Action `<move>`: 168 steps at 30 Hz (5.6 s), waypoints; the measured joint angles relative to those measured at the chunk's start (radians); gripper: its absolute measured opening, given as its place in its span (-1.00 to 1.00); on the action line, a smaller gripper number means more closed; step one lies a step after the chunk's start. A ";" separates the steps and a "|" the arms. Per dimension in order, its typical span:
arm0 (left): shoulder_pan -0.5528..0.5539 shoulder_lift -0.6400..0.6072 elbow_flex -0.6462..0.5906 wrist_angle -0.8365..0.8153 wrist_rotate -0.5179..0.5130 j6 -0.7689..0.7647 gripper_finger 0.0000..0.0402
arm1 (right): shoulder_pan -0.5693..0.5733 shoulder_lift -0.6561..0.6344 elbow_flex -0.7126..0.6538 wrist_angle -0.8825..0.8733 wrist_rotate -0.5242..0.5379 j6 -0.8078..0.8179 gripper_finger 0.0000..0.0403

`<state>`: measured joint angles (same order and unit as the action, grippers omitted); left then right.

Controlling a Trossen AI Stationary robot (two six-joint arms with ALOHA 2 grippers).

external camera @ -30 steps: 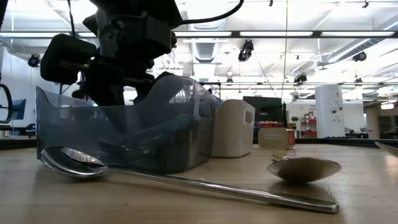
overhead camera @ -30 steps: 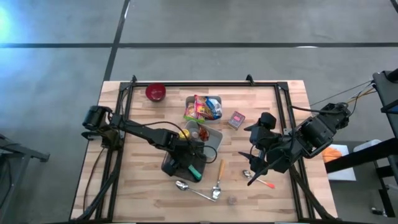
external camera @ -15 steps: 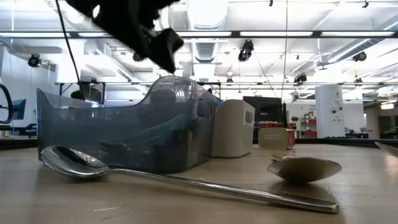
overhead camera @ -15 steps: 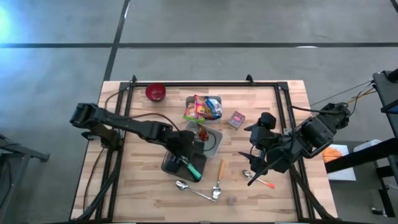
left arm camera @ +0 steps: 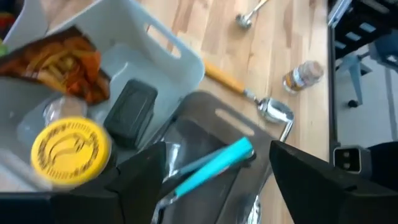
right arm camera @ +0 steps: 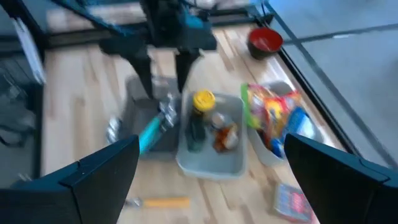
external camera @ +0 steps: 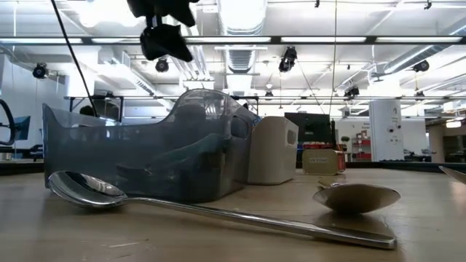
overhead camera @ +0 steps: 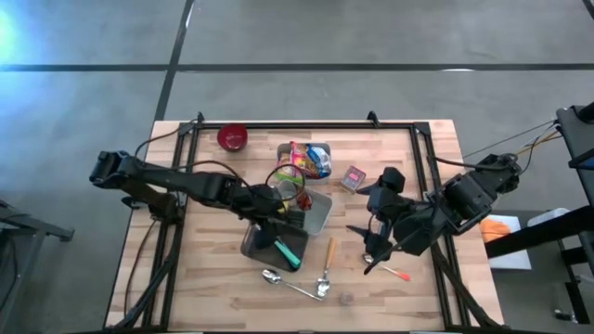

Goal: Pick & Place Food Item
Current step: Adjust the black bin, then put the orange spoon into the black bin

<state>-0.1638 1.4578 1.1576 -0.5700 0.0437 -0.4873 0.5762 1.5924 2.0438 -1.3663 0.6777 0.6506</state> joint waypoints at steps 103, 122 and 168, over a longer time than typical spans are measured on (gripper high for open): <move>-0.179 -0.414 -0.462 0.187 -0.017 -0.292 -0.67 | 0.059 -0.083 -1.129 0.525 -0.731 0.470 0.98; -0.179 -0.414 -0.462 0.357 0.008 -0.359 -0.67 | 0.032 -0.079 -1.292 0.744 -0.602 0.411 0.98; -0.172 -0.414 -0.462 0.323 -0.018 -0.359 -0.67 | 0.074 -0.011 -1.180 0.751 -0.610 0.388 -0.97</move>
<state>-0.3359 1.0443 0.6956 -0.2466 0.0254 -0.8466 0.6504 1.5811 0.8641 -0.6156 0.0678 1.0388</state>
